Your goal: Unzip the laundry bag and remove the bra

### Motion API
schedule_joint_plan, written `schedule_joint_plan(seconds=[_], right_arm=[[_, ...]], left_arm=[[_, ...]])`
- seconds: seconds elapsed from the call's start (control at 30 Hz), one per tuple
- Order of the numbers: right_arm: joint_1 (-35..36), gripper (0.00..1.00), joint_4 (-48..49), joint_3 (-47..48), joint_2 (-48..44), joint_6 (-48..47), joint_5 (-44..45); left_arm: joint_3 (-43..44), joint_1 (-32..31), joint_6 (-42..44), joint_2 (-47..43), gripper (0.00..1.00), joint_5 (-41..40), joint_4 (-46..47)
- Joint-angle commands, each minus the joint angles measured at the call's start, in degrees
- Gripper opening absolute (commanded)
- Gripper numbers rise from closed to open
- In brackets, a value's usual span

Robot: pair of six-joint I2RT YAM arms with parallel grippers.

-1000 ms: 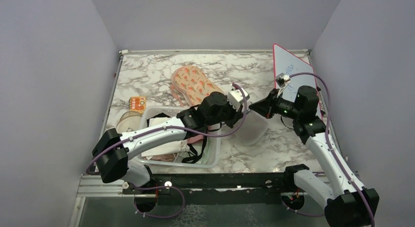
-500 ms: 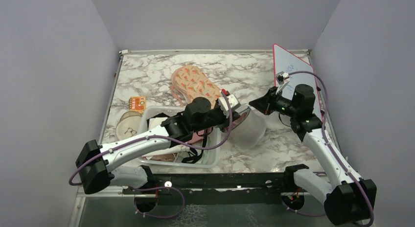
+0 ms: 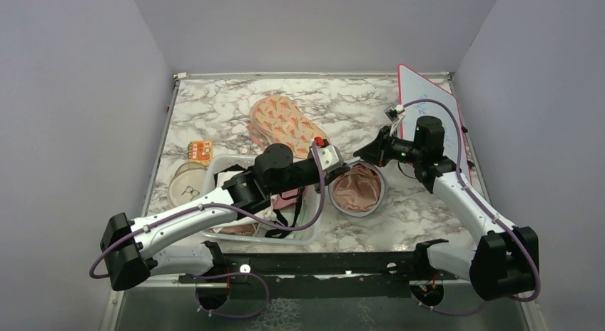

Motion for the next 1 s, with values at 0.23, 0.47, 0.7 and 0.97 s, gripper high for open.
schedule_joint_plan(seconds=[0.23,0.47,0.7,0.97], right_arm=[[1.2,0.29,-14.4,8.9,-3.5,-5.5,11.1],[1.2,0.53,-30.4,17.6,-6.1,-9.8,23.5],[2.2,0.52,-36.4,15.4,-7.7,-9.7,20.4],[13.0,0.51,-38.4,13.8,-5.6,-7.4,26.5]], left_arm=[[1.0,0.4,-4.1,-0.1,0.0,-2.2,2.4],[5.4,5.6,-13.8,5.8,0.0,-3.5,-2.5],[7.6,12.8,-21.5,11.1,0.0,5.6,-1.9],[9.4,16.7,-23.1,14.3,0.0,8.5,-3.2]])
